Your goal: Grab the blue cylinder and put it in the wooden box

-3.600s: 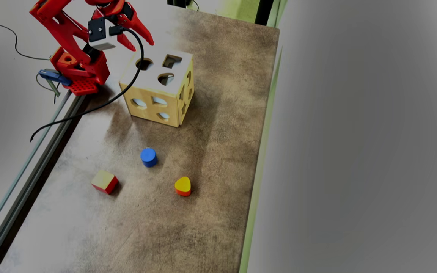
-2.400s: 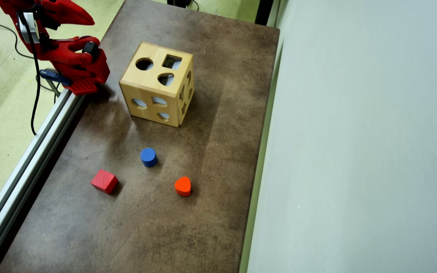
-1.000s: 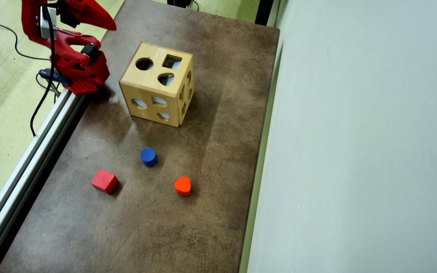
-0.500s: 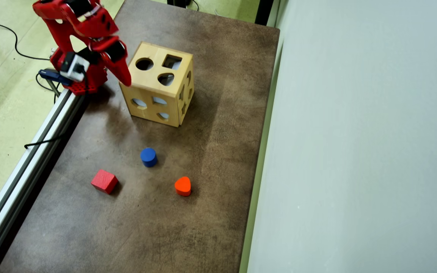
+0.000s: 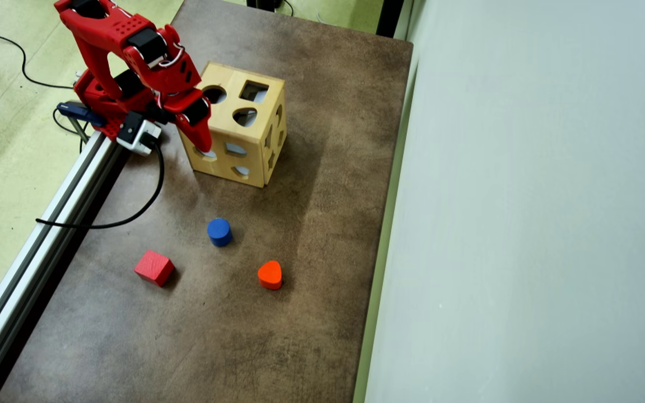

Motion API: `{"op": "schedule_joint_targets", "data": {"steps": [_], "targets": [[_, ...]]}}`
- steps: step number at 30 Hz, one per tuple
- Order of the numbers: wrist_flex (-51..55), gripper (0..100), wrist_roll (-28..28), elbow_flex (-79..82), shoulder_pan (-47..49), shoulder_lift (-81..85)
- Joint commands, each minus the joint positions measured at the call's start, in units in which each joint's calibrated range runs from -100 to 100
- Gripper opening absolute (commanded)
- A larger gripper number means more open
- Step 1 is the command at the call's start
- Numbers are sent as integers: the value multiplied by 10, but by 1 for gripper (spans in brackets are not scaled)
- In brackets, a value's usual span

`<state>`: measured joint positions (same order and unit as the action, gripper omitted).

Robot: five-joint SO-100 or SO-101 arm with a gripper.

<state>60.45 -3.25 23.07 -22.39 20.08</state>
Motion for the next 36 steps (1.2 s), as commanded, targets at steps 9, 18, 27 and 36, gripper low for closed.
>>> {"op": "schedule_joint_targets", "data": {"steps": [9, 18, 27, 36], "targets": [[-34, 6, -4, -51, -35, -149], [-35, 19, -3, -76, -29, -181], [-35, 19, -3, -84, -47, -301], [-35, 19, -3, -144, -76, -312]]}}
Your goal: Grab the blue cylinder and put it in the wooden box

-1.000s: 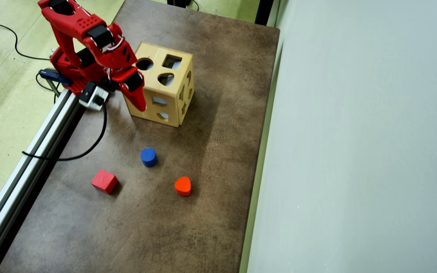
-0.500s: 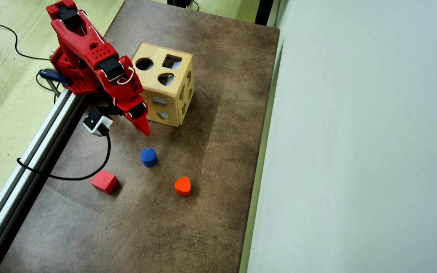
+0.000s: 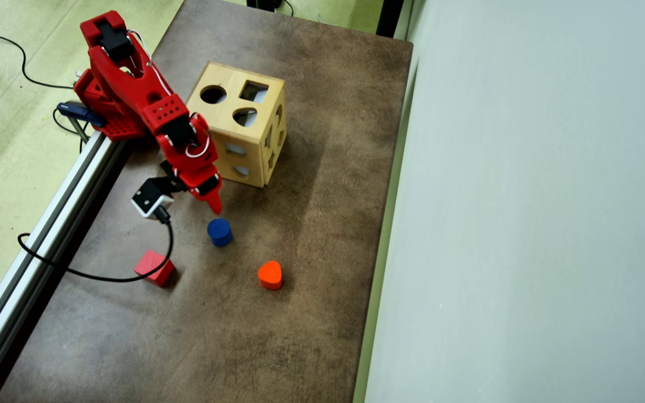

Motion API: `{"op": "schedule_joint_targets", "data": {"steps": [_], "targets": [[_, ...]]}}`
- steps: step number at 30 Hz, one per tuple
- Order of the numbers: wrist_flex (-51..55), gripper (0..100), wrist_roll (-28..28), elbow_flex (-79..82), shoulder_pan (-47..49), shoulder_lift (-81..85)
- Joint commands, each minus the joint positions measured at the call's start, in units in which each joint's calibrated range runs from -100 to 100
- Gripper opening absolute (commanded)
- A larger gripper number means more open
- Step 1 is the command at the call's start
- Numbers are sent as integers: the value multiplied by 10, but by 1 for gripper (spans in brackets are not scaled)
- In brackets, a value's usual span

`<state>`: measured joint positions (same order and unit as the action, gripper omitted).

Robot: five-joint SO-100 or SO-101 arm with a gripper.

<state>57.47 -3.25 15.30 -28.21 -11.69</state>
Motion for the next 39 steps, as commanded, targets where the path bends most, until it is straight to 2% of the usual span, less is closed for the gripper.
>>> {"op": "schedule_joint_targets", "data": {"steps": [1, 6, 15, 20, 24, 31, 39], "targets": [[-3, 19, -3, -85, -25, 2], [4, 19, -4, -141, -36, -29], [5, 19, -5, -150, -40, -69], [4, 19, -34, -151, -34, -76], [4, 20, -36, -151, -32, -84], [5, 31, -37, -150, -31, -83], [4, 32, -37, -150, -7, -103]]}}
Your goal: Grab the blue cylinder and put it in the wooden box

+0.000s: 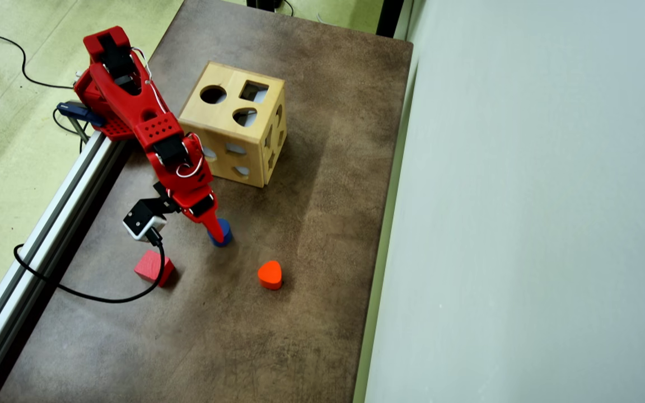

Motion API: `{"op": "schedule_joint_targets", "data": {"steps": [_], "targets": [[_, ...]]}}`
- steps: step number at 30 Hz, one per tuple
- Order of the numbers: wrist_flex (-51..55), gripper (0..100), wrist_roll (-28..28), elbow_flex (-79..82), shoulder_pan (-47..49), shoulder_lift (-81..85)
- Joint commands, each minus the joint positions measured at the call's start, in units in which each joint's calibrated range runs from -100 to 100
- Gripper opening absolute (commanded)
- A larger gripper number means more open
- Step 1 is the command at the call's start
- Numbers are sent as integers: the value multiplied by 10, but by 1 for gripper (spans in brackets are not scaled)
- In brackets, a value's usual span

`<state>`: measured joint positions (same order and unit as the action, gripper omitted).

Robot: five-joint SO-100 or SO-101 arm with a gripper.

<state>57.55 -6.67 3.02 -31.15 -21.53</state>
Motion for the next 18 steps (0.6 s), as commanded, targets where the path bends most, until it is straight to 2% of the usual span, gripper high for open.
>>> {"op": "schedule_joint_targets", "data": {"steps": [1, 18], "targets": [[3, 32, -2, -28, 30, -14], [4, 32, -1, -19, 27, -52]]}}
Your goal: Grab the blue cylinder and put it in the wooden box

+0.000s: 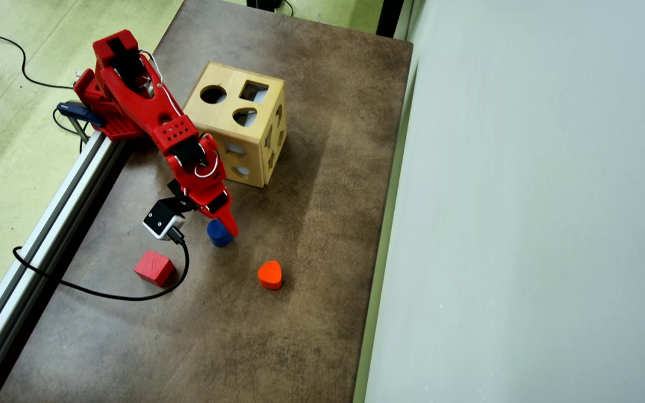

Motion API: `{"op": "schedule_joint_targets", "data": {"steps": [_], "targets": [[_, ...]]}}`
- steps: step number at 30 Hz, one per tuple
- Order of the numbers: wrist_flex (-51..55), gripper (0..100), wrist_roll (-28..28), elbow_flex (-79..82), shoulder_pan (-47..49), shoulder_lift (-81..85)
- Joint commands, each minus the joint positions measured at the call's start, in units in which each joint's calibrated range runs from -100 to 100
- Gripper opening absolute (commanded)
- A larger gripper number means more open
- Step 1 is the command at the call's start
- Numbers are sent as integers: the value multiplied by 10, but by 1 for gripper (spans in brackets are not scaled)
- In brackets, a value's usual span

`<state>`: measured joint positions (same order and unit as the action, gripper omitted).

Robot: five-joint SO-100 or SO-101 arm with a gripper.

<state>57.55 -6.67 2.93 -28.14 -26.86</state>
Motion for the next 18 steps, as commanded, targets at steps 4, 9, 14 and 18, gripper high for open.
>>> {"op": "schedule_joint_targets", "data": {"steps": [4, 9, 14, 18], "targets": [[3, 32, -1, -24, -3, -9], [-5, 32, -1, -26, -4, -17], [-6, 32, -1, -28, -4, -17], [-7, 32, 1, -28, -5, -17]]}}
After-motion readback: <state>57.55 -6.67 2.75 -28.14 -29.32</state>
